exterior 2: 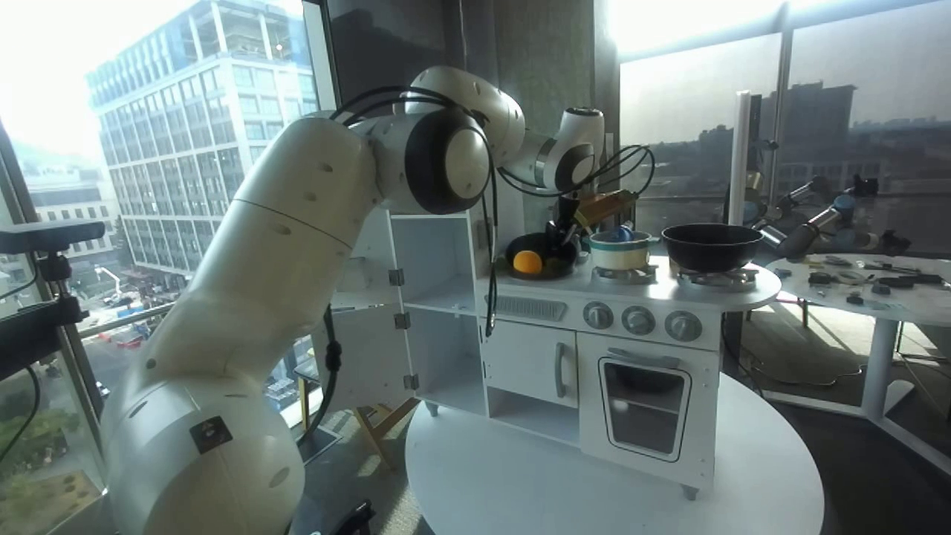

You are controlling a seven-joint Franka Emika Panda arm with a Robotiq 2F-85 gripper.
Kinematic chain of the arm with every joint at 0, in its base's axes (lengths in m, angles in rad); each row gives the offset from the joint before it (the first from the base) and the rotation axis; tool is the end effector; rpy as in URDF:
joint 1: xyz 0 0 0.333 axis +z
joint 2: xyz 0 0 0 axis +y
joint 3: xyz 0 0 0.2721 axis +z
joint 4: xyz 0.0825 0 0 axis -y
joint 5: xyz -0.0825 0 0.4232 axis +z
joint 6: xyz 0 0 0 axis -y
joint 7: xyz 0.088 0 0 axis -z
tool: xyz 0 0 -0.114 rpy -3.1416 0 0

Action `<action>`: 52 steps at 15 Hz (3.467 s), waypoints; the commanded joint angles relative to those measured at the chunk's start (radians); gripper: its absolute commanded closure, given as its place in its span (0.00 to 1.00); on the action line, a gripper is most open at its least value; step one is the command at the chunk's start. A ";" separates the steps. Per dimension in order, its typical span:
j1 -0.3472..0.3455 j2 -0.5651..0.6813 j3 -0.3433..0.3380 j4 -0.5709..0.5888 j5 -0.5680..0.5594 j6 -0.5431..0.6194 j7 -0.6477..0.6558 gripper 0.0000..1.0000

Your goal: Pour the contents in the bowl on the left into the bowl on the right.

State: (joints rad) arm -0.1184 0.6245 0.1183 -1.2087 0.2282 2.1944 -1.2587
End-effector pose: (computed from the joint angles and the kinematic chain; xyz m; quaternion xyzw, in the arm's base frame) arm 0.7787 -0.0129 0.4040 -0.8246 -0.5192 -0.2246 0.0030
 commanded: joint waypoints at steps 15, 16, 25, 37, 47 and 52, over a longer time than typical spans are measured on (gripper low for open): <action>0.014 0.017 -0.030 0.118 -0.078 -0.107 0.229 0.84; 0.014 0.017 -0.032 0.127 -0.087 -0.112 0.253 0.85; 0.020 0.026 -0.053 0.209 -0.103 -0.218 0.442 0.86; 0.005 0.068 -0.036 0.222 -0.070 -0.254 0.482 0.26; 0.001 0.095 -0.022 0.222 -0.062 -0.247 0.469 0.25; 0.000 0.103 -0.015 0.224 -0.059 -0.251 0.476 0.60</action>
State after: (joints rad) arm -0.1109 0.7058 0.0899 -1.0276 0.1462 1.9473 -0.7772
